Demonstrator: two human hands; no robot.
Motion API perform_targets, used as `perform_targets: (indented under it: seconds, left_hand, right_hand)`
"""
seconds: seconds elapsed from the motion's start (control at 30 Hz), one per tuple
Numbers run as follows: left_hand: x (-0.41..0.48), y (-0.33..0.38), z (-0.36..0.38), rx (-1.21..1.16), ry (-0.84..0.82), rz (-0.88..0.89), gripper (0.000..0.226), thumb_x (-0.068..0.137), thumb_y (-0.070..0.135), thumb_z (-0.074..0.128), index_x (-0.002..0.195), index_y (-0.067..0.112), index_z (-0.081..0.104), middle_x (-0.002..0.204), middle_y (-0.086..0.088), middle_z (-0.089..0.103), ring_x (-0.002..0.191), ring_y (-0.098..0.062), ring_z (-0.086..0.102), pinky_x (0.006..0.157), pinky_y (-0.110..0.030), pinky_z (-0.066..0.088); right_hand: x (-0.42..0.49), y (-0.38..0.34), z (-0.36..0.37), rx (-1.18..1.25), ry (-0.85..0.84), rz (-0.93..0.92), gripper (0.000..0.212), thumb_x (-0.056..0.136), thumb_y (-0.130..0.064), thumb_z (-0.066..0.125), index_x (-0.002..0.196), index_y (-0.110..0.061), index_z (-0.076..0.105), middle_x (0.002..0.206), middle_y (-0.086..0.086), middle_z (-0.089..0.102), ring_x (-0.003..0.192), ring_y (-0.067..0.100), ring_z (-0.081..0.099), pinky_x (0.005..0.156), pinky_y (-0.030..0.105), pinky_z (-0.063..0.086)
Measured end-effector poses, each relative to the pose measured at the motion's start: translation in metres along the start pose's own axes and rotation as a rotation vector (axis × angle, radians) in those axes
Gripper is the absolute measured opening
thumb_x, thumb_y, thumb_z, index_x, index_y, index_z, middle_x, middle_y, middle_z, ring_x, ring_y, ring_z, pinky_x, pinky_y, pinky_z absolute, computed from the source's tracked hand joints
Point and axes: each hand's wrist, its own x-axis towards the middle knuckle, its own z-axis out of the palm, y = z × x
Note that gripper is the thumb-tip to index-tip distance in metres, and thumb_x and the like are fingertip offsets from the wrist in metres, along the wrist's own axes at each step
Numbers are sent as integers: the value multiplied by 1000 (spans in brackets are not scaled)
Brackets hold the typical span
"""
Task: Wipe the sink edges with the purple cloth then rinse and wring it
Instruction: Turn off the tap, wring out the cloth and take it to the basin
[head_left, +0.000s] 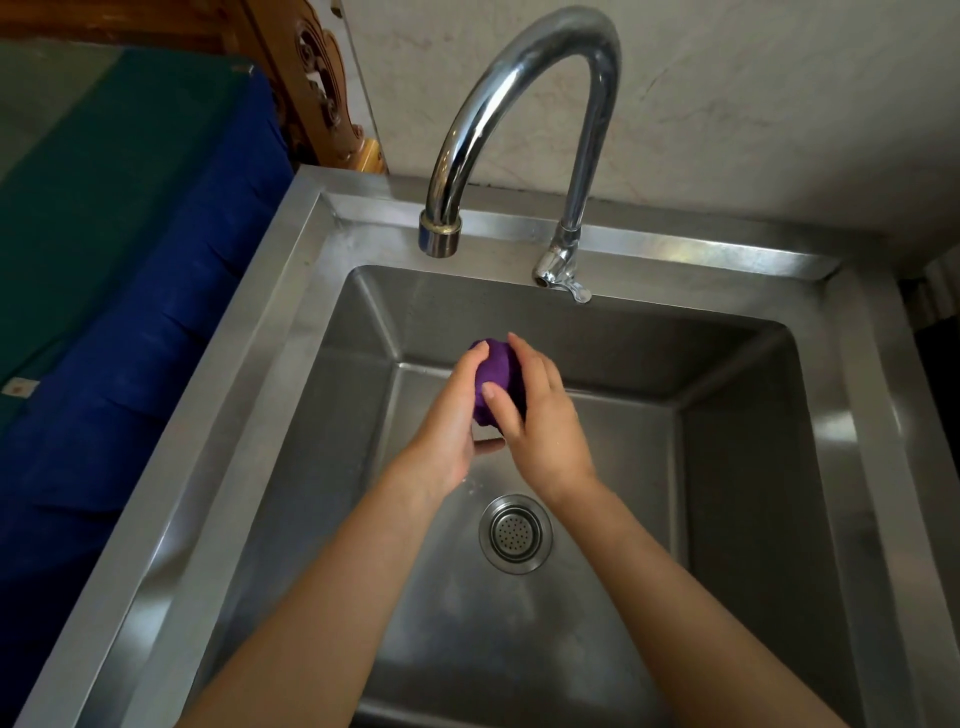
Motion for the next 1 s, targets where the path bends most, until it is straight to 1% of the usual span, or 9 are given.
perform_targets:
  seconds: [0.07, 0.2, 0.27, 0.37, 0.53, 0.73, 0.83, 0.93, 1.0]
  left_hand:
    - [1, 2, -1, 121, 67, 39, 32, 89, 53, 41, 84, 29, 62, 82, 2, 67, 80, -13, 59, 80, -37, 48]
    - [-2, 17, -15, 117, 28, 46, 37, 88, 48, 46, 107, 19, 59, 100, -10, 66, 82, -22, 64, 68, -43, 58]
    - [-3, 22, -14, 92, 38, 22, 41, 85, 56, 47, 99, 21, 63, 91, -6, 71, 80, -22, 68, 65, -44, 58]
    - [-1, 20, 2, 41, 143, 35, 41, 86, 59, 46, 80, 22, 64, 72, 0, 69, 68, -14, 66, 52, -29, 53]
    - [4, 11, 21, -94, 268, 76, 36, 90, 50, 45, 74, 22, 58, 72, 1, 61, 62, -13, 59, 51, -23, 44]
    - [6, 7, 32, -78, 411, 156, 48, 91, 49, 42, 61, 15, 60, 67, -5, 64, 72, -24, 65, 78, -43, 53]
    - [7, 4, 31, 8, 511, 261, 52, 87, 48, 43, 47, 19, 58, 60, -5, 64, 67, -28, 64, 77, -55, 55]
    - [4, 5, 31, 178, 570, 390, 54, 89, 43, 42, 43, 18, 54, 52, -2, 58, 59, -24, 58, 67, -43, 53]
    - [0, 7, 32, 302, 606, 478, 53, 94, 34, 43, 43, 19, 50, 48, 1, 53, 52, -15, 51, 58, -30, 42]
  right_hand:
    - [1, -2, -1, -19, 29, -35, 54, 91, -29, 53, 140, -18, 34, 135, 5, 44, 119, 16, 47, 97, 23, 36]
    - [7, -2, -10, -32, -37, -113, 57, 84, -18, 64, 135, -14, 40, 127, 7, 51, 116, 17, 47, 100, 23, 37]
    - [9, -6, -13, -86, -100, -153, 60, 82, -17, 66, 135, -16, 39, 128, 4, 52, 117, 18, 45, 100, 25, 36]
    - [7, -8, -14, -120, -73, -304, 49, 85, -26, 57, 132, -21, 43, 124, -1, 55, 103, 20, 46, 93, 25, 38]
    - [11, -5, -16, -122, -4, -290, 50, 85, -49, 40, 130, -29, 45, 130, -6, 50, 110, 18, 52, 89, 31, 45]
    - [17, -12, -15, -306, 243, -310, 49, 88, -43, 30, 103, -12, 65, 89, 10, 69, 71, 32, 66, 57, 36, 52]
    - [21, -9, -12, -419, 301, -283, 50, 90, -37, 26, 78, -6, 62, 59, 14, 64, 49, 37, 59, 44, 35, 45]
    - [23, -9, -12, -446, 257, -220, 59, 88, -39, 14, 77, -5, 60, 56, 17, 63, 49, 40, 58, 47, 40, 47]
    - [23, -7, -12, -426, 234, -201, 62, 86, -41, 9, 79, -5, 60, 58, 18, 64, 53, 41, 59, 52, 41, 48]
